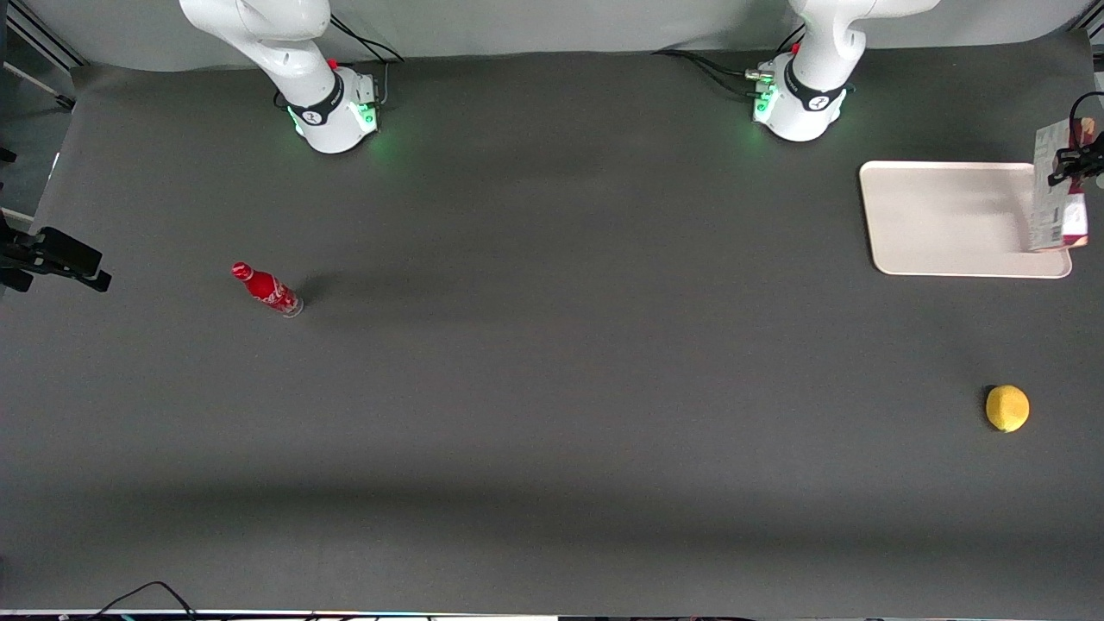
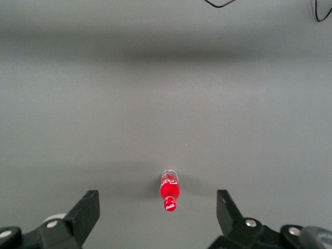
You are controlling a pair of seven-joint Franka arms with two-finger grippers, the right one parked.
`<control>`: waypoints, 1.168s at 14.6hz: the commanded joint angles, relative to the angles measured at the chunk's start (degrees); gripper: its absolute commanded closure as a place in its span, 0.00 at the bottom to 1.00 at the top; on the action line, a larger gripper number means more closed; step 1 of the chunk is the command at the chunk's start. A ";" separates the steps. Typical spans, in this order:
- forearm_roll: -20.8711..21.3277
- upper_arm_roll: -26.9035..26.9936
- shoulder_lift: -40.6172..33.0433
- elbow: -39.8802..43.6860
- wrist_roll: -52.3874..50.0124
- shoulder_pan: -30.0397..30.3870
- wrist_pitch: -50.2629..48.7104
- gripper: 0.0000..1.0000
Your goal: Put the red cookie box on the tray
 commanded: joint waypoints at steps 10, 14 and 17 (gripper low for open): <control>-1.68 -3.59 1.09 31.19 -1.59 -0.45 -33.05 0.00; -1.51 -11.05 1.09 51.85 -14.23 -0.36 -52.56 0.00; -0.98 -19.57 0.74 63.29 -26.26 -0.36 -63.38 0.00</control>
